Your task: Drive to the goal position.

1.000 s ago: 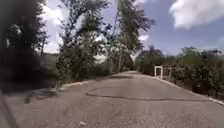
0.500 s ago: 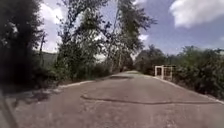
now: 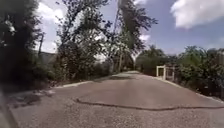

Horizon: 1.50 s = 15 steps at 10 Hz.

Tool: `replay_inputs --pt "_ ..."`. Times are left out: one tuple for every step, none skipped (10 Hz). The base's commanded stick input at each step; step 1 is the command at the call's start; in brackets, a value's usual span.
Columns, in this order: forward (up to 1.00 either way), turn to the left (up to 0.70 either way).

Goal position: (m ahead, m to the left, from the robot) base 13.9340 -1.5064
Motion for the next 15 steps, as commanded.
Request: replay_inputs --pt "0.5 -0.01" --pt "0.5 0.0" --pt "0.5 0.0" --pt "0.5 0.0" --pt "0.5 0.0" --pt "0.5 0.0" --pt "0.5 0.0" --pt "0.5 0.0" --pt "0.5 0.0" --pt "0.5 0.0" --pt "0.5 0.0" --pt "0.5 0.0" --pt "0.5 0.0" --pt "0.5 0.0" --pt "0.5 0.0"
